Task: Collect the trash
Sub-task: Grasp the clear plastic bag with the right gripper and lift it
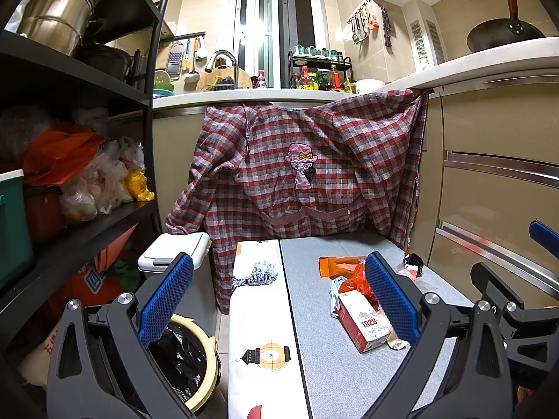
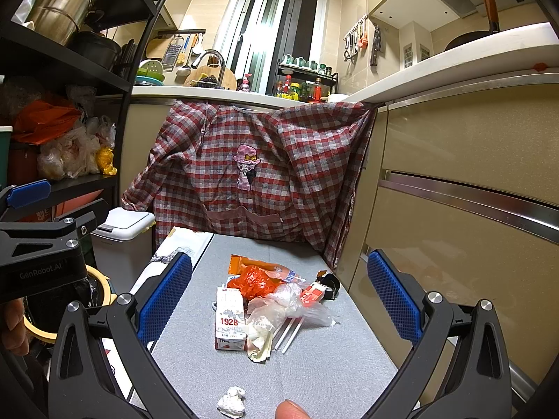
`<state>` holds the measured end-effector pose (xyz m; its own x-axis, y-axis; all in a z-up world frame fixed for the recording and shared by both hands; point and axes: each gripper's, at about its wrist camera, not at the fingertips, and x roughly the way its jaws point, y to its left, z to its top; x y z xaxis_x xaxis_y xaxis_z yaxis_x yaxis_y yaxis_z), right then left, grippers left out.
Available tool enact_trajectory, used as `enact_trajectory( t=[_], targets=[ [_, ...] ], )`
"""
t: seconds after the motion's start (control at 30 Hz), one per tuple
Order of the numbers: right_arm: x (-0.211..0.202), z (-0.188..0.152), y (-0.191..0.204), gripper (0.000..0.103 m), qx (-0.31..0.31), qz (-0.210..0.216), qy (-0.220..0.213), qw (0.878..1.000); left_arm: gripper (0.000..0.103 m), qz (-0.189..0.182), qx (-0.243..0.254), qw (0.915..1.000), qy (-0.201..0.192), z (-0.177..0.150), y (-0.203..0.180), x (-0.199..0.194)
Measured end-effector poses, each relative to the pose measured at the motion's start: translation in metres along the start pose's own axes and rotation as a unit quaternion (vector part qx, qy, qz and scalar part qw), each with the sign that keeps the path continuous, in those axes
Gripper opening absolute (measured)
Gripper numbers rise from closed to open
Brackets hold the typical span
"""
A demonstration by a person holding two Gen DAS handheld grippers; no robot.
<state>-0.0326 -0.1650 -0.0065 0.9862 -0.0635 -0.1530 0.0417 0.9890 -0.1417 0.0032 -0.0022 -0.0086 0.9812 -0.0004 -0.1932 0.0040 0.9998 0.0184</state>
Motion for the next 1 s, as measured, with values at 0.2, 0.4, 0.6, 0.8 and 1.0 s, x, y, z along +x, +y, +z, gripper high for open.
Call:
enact_trajectory(
  t=[0.2,0.4,0.6,0.8,1.0],
  targets=[
    [0.001,0.001,0.000,0.098,0.000,0.000,0.002,1.000,0.095,0.000,0.000,1.0000,0.001,0.000,-0.001,0.000],
    [0.015,-0.008,-0.017,0.098,0.032,0.012,0.045,0.998,0.095,0.006,-0.015,0.9997,0.016,0.002,0.005,0.006],
    [0.048,-0.022,-0.048,0.098,0.088,0.015,0.124,0.988,0.095,0.023,-0.035,0.9980,0.048,0.009,0.025,0.026],
    [0.105,-0.029,-0.059,0.098,0.148,0.026,0.185,0.971,0.095,0.039,-0.032,0.9970,0.059,0.022,0.025,0.038],
    [0.172,-0.054,-0.055,0.098,0.176,0.034,0.249,0.952,0.095,0.043,-0.042,0.9961,0.065,0.026,0.019,0.061]
  ],
)
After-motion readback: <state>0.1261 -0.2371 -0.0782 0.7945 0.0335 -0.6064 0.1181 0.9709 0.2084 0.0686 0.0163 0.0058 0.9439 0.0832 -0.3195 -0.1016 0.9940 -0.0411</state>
